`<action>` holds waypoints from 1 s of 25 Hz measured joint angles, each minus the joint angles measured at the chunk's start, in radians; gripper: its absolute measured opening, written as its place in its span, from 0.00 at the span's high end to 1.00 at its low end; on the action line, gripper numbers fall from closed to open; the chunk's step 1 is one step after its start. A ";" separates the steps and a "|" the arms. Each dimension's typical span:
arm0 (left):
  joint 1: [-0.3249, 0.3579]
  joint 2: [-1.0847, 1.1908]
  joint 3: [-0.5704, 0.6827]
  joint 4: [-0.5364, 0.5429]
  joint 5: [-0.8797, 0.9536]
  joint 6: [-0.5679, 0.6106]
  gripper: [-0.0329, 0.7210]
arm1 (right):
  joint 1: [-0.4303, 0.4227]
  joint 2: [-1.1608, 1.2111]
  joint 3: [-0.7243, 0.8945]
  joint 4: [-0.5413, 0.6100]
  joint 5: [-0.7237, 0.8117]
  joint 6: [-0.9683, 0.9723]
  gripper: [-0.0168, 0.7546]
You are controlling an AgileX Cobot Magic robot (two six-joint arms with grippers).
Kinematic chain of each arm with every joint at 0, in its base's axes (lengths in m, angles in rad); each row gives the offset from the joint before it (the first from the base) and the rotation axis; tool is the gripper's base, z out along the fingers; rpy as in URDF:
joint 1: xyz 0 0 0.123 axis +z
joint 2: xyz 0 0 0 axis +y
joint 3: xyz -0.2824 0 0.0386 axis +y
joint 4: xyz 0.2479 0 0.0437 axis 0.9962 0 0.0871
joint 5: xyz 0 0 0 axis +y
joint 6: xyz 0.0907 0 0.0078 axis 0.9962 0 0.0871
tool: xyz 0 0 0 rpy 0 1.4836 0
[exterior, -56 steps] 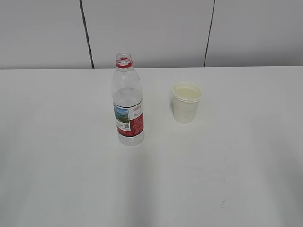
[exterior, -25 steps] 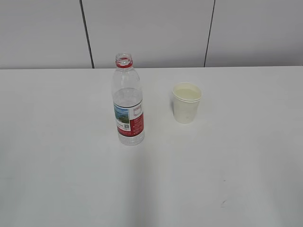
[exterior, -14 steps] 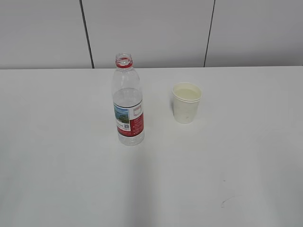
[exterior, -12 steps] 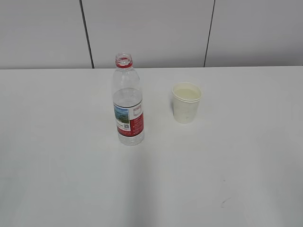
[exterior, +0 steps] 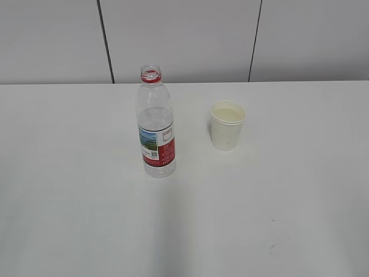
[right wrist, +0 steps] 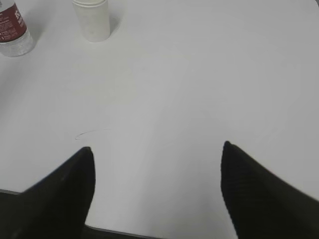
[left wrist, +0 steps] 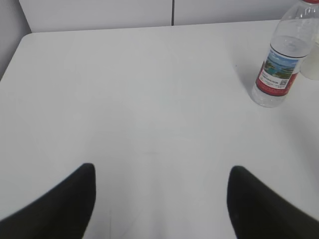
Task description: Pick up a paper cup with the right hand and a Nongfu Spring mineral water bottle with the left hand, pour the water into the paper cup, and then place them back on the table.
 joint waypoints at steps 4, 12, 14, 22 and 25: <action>0.000 0.000 0.000 0.000 0.000 0.000 0.31 | 0.000 0.000 0.000 -0.002 -0.002 0.000 0.22; 0.000 0.000 0.000 0.000 0.000 0.000 0.31 | 0.000 0.000 0.000 -0.002 -0.002 0.002 0.22; 0.000 0.000 0.000 0.000 0.000 0.000 0.31 | 0.000 0.000 0.000 -0.002 -0.002 0.002 0.22; 0.000 0.000 0.000 0.000 0.000 0.000 0.31 | 0.000 0.000 0.000 -0.002 -0.002 0.002 0.22; 0.000 0.000 0.000 0.000 0.000 0.000 0.31 | 0.000 0.000 0.000 -0.002 -0.002 0.002 0.22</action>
